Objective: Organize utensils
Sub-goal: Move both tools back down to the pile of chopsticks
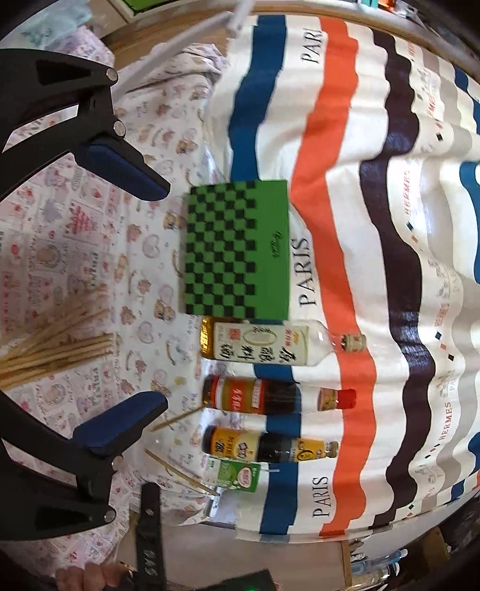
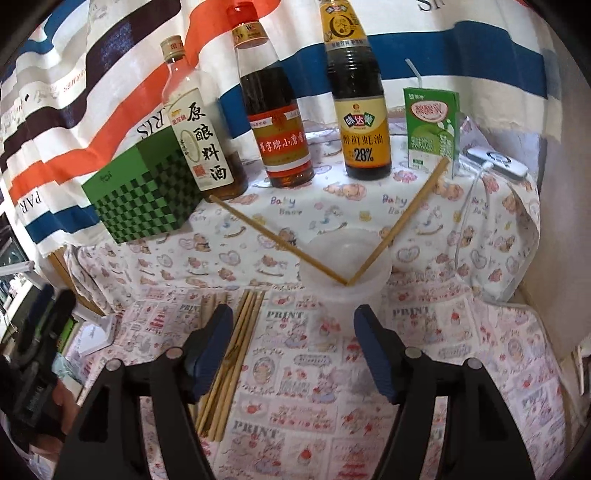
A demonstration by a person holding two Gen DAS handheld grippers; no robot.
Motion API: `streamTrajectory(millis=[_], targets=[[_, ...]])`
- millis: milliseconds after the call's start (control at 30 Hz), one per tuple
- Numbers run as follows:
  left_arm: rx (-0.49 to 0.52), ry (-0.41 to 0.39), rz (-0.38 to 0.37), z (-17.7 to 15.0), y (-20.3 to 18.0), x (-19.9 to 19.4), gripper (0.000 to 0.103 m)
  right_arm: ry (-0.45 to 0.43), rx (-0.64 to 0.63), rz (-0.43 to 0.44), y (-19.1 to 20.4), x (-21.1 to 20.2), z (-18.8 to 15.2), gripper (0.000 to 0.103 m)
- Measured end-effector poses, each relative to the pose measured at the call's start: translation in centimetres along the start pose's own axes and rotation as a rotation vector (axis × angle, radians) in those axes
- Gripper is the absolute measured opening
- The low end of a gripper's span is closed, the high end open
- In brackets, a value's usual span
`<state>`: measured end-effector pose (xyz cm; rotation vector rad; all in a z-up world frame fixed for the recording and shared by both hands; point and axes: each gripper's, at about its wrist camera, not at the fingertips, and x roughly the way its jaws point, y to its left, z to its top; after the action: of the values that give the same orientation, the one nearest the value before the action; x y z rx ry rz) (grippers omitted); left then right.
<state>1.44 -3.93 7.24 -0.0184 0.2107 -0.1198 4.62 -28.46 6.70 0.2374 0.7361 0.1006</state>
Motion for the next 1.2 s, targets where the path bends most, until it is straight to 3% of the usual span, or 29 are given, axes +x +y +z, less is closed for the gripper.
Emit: streamTrajectory(millis=[167, 233, 300, 433, 700, 900, 1033, 1200], targets=[[-0.037, -0.002, 0.046, -3.0, 0.8, 0.7, 0.102, 0.002, 0.039, 0.019, 0.4, 0.3, -1.9, 0.068], [-0.060, 0.042, 0.034, -3.7, 1.3, 1.4, 0.102, 0.010, 0.041, 0.032, 0.6, 0.9, -2.6, 0.068], [-0.075, 0.038, 0.037, -4.2, 1.6, 1.3, 0.102, 0.013, 0.037, 0.042, 0.7, 1.6, -3.3, 0.068], [-0.025, 0.075, 0.044, -5.2, 1.7, 1.9, 0.102, 0.066, 0.015, 0.013, 0.4, 3.5, -4.6, 0.068], [-0.005, 0.162, -0.019, -6.2, 1.0, 3.3, 0.102, 0.145, 0.003, -0.021, -0.4, 5.7, -5.5, 0.070], [-0.003, 0.255, -0.045, -6.8, 1.0, 4.8, 0.103, 0.113, -0.037, -0.067, 0.3, 5.5, -5.5, 0.076], [-0.066, 0.280, -0.055, -7.1, 2.1, 5.2, 0.103, 0.122, -0.041, -0.064, 0.4, 5.6, -5.5, 0.077], [-0.228, 0.268, -0.033, -7.2, 4.5, 4.8, 0.103, 0.126, -0.050, -0.063, 0.6, 5.7, -5.6, 0.079]])
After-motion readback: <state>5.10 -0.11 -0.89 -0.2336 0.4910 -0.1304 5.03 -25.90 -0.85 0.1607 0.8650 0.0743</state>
